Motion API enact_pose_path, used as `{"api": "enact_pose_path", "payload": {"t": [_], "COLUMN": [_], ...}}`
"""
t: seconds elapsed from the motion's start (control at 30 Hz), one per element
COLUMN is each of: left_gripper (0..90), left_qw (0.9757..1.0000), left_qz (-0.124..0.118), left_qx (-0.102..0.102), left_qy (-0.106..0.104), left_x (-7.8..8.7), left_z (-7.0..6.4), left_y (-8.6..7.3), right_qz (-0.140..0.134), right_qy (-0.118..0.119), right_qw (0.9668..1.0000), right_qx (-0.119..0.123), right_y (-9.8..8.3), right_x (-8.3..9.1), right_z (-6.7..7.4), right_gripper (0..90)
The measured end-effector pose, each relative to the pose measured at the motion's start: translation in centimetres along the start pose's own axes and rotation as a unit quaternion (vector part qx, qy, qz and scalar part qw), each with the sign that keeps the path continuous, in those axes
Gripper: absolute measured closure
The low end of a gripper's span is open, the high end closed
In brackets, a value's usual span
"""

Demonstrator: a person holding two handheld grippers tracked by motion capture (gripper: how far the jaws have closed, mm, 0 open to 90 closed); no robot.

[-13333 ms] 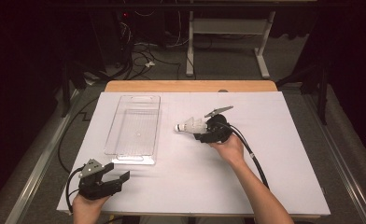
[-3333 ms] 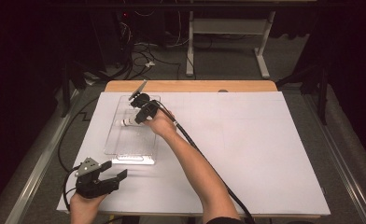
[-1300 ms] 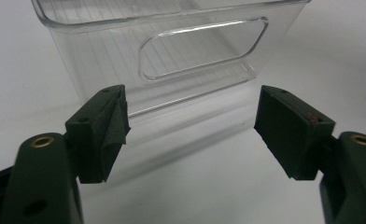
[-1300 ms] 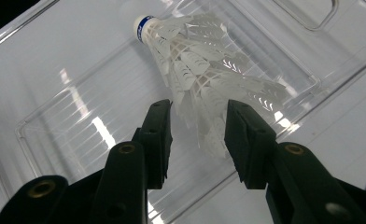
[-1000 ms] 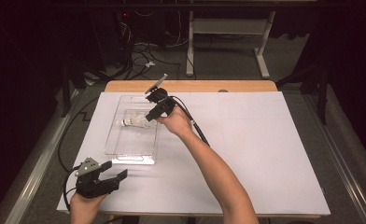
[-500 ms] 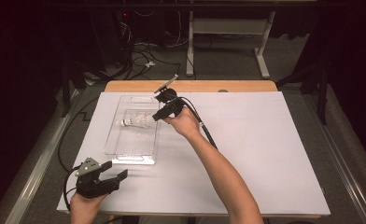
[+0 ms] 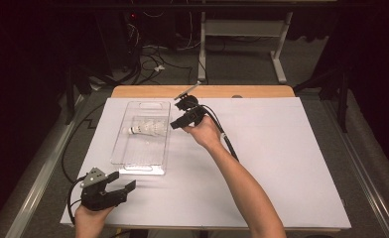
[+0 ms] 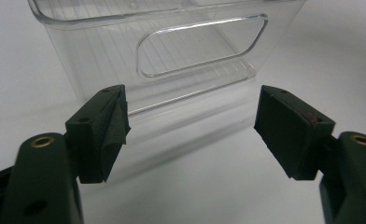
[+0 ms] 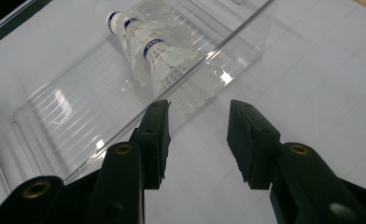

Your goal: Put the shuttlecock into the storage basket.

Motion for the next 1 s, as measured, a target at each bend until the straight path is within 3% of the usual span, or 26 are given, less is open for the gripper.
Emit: {"api": "enact_pose_path", "payload": {"t": [1.0], "left_gripper": [27.1], "left_qw": [1.0000], "left_qz": [0.002], "left_qx": [0.001], "left_qy": [0.002], "left_x": [0.1], "left_z": [0.0], "left_y": [-0.1], "right_qz": [-0.030], "right_qy": [-0.021], "right_qw": [0.9992], "right_qx": [-0.015], "right_y": [-3.4], "right_x": [2.0], "right_z": [-3.3], "right_gripper": [59.9]}}
Point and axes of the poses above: each handheld gripper's, and its own axes: x roughly backward along the jaws, y roughly out of its top, z roughly to its left, the point moved 10 cm from there along -x, roughly forward along the jaws, and after that the axes turned 2 degrees about -x, right-handed, at the moved point
